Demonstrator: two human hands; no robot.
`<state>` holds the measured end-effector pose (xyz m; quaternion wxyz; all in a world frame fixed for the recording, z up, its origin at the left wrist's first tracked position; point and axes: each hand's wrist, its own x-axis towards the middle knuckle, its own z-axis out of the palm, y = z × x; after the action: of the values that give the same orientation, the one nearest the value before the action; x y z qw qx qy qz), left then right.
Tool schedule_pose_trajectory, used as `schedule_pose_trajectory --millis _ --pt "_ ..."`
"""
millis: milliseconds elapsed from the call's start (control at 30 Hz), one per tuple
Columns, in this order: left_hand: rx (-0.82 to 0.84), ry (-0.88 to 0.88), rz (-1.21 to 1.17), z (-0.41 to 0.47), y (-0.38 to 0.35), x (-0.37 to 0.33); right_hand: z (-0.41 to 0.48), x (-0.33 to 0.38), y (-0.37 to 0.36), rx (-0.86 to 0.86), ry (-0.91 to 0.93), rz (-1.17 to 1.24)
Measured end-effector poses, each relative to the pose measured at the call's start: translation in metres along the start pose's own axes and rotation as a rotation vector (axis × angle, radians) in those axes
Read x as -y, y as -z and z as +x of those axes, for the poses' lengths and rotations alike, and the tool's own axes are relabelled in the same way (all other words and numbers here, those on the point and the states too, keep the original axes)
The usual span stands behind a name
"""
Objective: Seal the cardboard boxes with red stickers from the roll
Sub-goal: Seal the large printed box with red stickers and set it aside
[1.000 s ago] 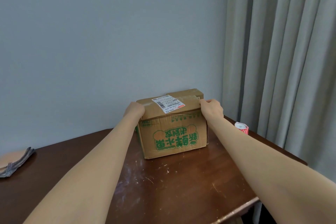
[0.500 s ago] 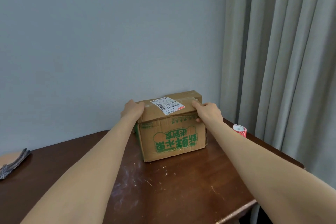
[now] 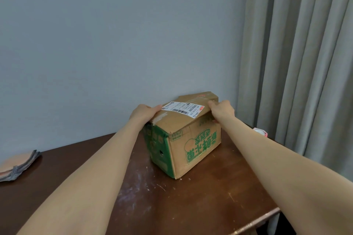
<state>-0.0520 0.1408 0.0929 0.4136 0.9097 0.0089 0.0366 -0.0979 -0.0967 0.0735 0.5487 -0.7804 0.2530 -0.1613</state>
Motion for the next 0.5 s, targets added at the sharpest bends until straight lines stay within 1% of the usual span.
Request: schedule_pose_trajectory --millis 133,233,300,500 --pt "0.052 0.002 0.052 -0.007 0.000 -0.005 -0.006 0.000 -0.003 0.058 0.009 0.037" --pt "0.078 -0.084 0.132 -0.013 -0.003 -0.017 -0.006 -0.003 -0.005 0.096 0.030 0.030" --pt "0.072 -0.112 0.168 -0.018 -0.003 -0.024 -0.011 -0.002 -0.004 0.106 0.046 0.032" --pt "0.109 -0.125 0.157 -0.019 -0.004 -0.023 -0.011 -0.003 0.000 0.119 0.017 0.070"
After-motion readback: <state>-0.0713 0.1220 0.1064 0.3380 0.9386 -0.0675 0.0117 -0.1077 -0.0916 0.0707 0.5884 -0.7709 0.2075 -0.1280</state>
